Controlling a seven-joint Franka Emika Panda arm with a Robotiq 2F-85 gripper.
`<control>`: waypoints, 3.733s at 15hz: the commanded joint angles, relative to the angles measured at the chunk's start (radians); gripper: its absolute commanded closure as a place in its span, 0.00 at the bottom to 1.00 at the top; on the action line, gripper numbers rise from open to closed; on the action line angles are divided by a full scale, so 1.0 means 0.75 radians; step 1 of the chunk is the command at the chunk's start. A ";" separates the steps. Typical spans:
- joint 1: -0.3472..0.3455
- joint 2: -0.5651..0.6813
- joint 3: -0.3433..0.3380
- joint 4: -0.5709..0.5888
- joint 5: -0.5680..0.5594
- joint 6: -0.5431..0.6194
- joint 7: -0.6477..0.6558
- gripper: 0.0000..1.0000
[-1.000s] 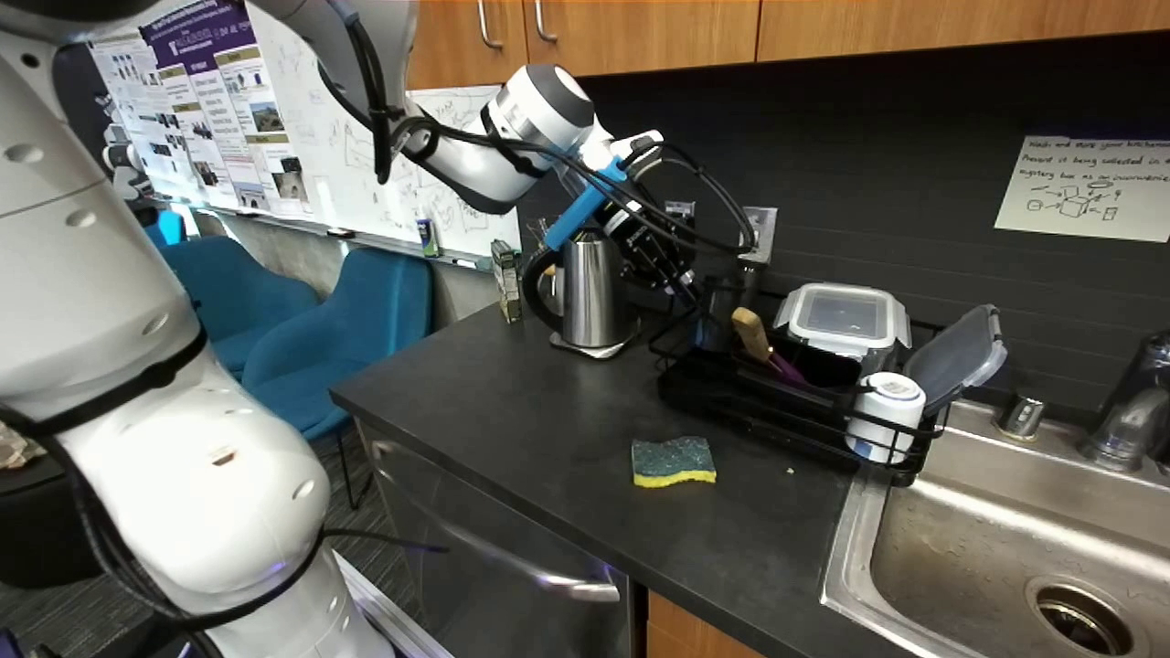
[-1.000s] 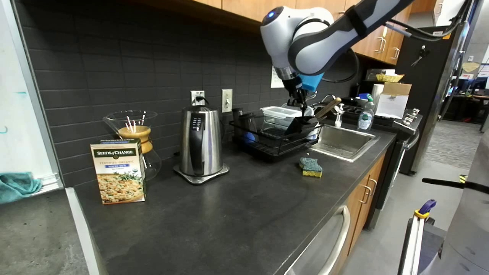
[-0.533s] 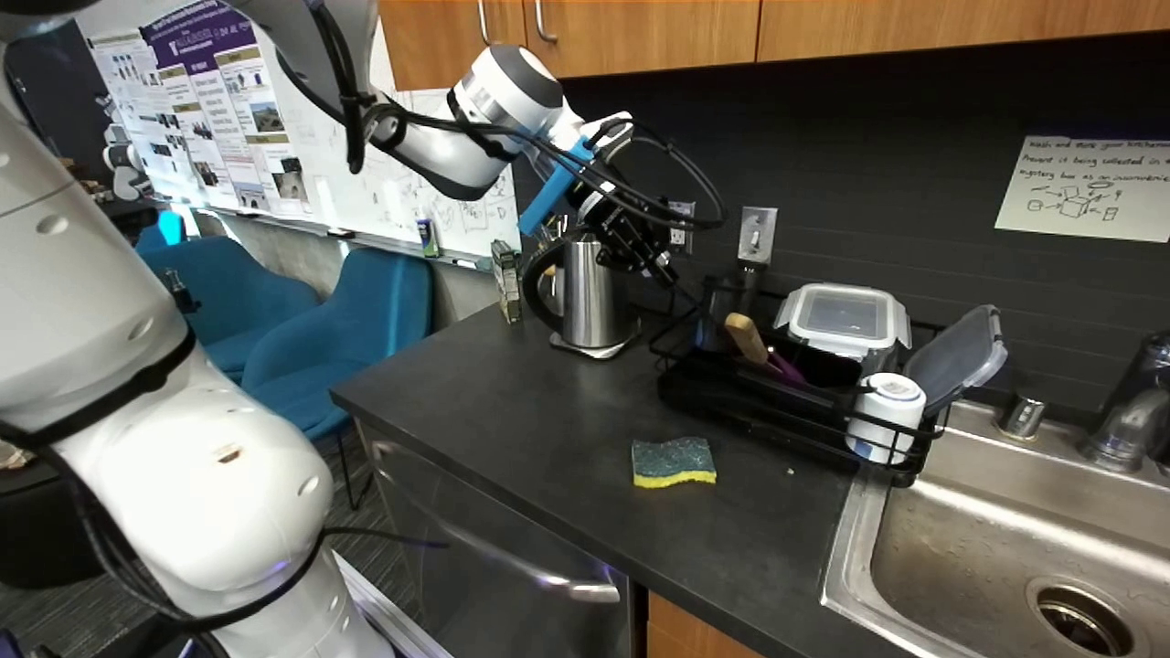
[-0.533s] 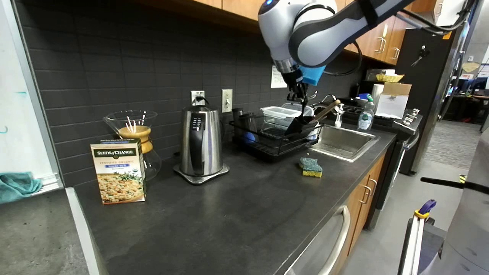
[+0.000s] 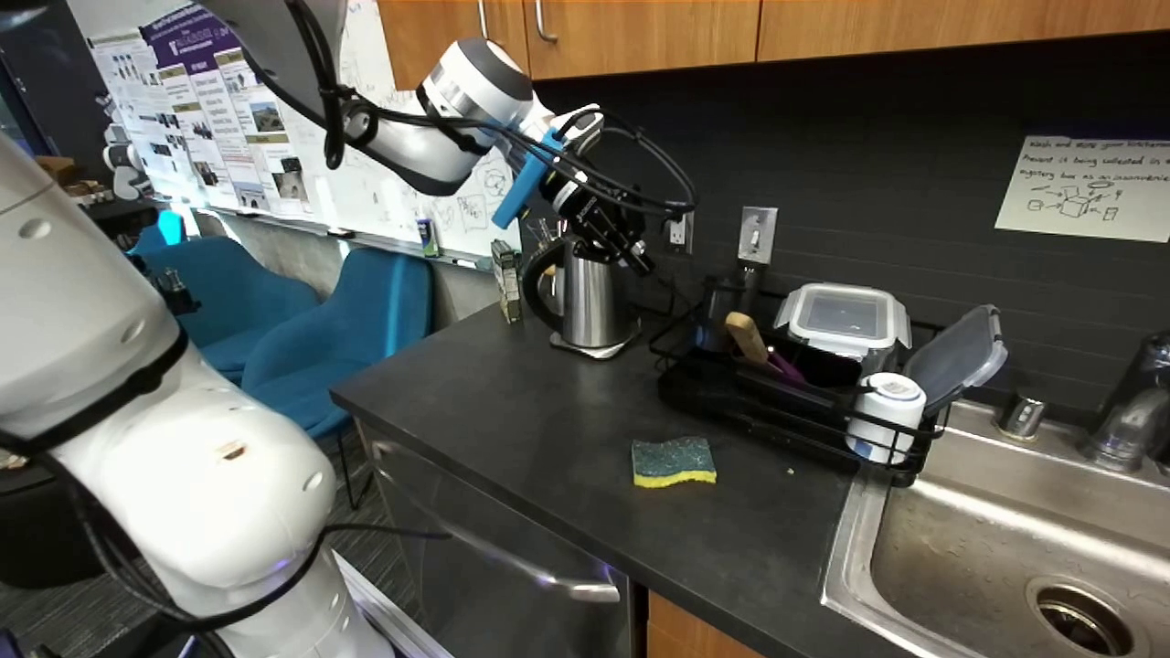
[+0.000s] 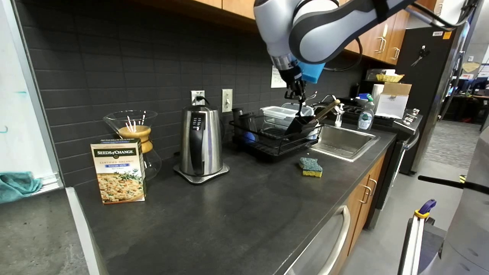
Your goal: Remove one fork from the dish rack and put it on the counter.
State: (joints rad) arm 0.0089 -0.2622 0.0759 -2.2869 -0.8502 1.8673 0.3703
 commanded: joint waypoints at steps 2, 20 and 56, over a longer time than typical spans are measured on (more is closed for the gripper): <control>0.045 -0.008 0.041 -0.042 0.014 -0.015 0.040 0.99; 0.155 0.229 0.144 -0.087 0.058 0.059 0.149 0.99; 0.292 0.386 0.197 -0.063 0.119 0.045 0.232 0.00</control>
State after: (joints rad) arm 0.2296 0.0789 0.2274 -2.3335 -0.8297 1.9011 0.5908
